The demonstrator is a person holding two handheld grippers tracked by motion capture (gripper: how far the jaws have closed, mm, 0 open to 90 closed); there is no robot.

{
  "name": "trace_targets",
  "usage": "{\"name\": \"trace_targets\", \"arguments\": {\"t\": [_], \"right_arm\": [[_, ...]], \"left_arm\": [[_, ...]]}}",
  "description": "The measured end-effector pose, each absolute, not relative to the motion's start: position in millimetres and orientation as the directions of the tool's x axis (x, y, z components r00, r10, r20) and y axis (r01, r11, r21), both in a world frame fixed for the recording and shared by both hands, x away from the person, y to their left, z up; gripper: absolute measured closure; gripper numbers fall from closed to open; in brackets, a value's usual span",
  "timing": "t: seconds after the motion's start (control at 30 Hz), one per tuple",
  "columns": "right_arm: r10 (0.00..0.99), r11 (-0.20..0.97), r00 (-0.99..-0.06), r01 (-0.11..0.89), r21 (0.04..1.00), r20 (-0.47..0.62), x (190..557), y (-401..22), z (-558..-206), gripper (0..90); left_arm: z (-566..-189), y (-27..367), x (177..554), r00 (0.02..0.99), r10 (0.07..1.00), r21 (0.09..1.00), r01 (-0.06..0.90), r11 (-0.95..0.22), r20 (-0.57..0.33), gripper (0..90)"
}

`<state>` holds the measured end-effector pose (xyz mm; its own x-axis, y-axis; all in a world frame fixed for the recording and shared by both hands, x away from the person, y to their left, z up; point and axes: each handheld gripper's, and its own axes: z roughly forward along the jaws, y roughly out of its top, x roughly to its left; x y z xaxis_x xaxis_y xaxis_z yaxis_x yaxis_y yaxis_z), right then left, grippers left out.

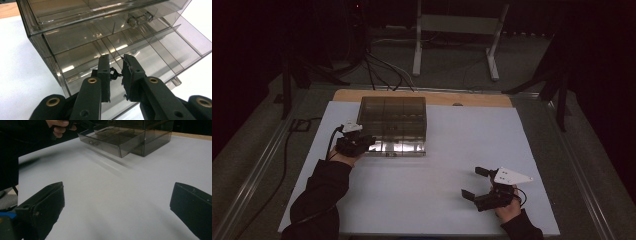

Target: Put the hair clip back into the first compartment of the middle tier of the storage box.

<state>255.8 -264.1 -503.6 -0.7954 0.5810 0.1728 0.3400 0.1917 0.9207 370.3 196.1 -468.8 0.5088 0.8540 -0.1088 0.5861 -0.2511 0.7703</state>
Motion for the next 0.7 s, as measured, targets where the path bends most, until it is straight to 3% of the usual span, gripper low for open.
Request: {"name": "trace_targets", "arguments": {"t": [0.17,0.27,0.37,0.4,0.7], "right_arm": [[0.581,0.189,-0.795,0.340,0.921,0.174,255.8,-264.5,-503.3,0.0],[0.580,0.193,-0.797,0.337,0.921,0.170,255.3,-264.4,-503.3,0.0],[0.580,0.190,-0.796,0.340,0.921,0.174,255.7,-264.6,-503.3,0.0],[0.580,0.192,-0.796,0.339,0.921,0.172,255.4,-264.6,-503.4,0.0],[0.581,0.189,-0.795,0.341,0.921,0.175,255.9,-264.5,-503.3,0.0]], "left_arm": [[-467.7,196.1,371.2,0.499,0.858,0.775,0.587,-0.232,-0.121,77.3],[-466.2,195.4,370.1,0.482,0.871,0.781,0.578,-0.235,-0.095,60.3],[-464.3,196.2,369.0,0.463,0.881,0.783,0.582,-0.218,-0.099,55.9],[-463.6,196.5,368.6,0.463,0.881,0.783,0.582,-0.219,-0.098,48.1],[-457.1,195.9,364.6,0.474,0.875,0.783,0.579,-0.228,-0.096,39.6]]}}
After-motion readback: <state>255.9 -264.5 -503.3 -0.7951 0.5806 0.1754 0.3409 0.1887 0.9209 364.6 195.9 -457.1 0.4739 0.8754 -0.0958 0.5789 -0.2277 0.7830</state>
